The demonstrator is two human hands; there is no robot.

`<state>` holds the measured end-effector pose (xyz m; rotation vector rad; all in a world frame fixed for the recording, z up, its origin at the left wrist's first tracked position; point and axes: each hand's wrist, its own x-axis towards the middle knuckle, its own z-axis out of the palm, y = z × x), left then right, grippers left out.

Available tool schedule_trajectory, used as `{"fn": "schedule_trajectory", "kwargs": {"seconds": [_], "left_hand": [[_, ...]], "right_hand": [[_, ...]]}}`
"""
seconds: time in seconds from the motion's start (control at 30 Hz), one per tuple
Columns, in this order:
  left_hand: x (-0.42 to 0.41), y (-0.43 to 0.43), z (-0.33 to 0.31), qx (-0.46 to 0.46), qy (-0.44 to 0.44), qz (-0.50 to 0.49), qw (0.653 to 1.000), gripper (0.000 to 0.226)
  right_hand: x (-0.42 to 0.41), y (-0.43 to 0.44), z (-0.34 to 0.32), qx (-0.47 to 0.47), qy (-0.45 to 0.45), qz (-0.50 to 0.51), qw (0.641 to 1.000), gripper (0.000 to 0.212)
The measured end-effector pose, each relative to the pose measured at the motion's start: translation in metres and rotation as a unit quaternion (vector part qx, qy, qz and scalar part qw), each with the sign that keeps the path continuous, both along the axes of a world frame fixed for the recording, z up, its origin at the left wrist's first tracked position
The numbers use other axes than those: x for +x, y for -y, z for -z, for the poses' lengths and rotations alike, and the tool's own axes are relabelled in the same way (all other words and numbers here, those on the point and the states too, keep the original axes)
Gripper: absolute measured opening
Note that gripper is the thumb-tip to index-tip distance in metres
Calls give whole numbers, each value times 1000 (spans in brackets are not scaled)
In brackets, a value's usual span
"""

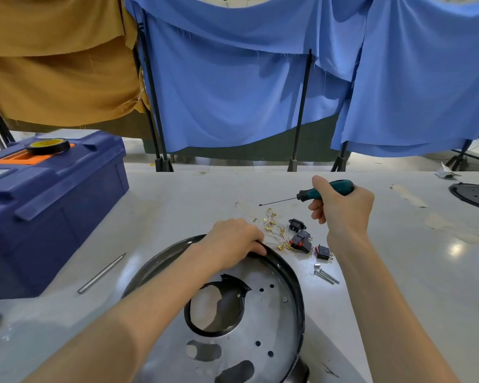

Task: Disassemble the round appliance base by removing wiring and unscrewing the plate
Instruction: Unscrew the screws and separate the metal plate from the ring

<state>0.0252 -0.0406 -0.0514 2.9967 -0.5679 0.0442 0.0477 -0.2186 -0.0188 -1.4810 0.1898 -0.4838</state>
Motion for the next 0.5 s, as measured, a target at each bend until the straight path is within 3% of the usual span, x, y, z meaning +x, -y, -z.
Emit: {"fn": "schedule_trajectory", "kwargs": {"seconds": [0.23, 0.33, 0.5], "left_hand": [[0, -34, 3, 72, 31, -72, 994, 24], [-6, -44, -5, 91, -28, -105, 990, 20], [-4, -48, -23, 151, -170, -135, 964, 45]], "right_hand": [[-1, 0, -1, 1, 4, 0, 1000, 18], [-2, -1, -1, -5, 4, -4, 1000, 17], [-3, -4, -2, -46, -2, -20, 999, 19]]}}
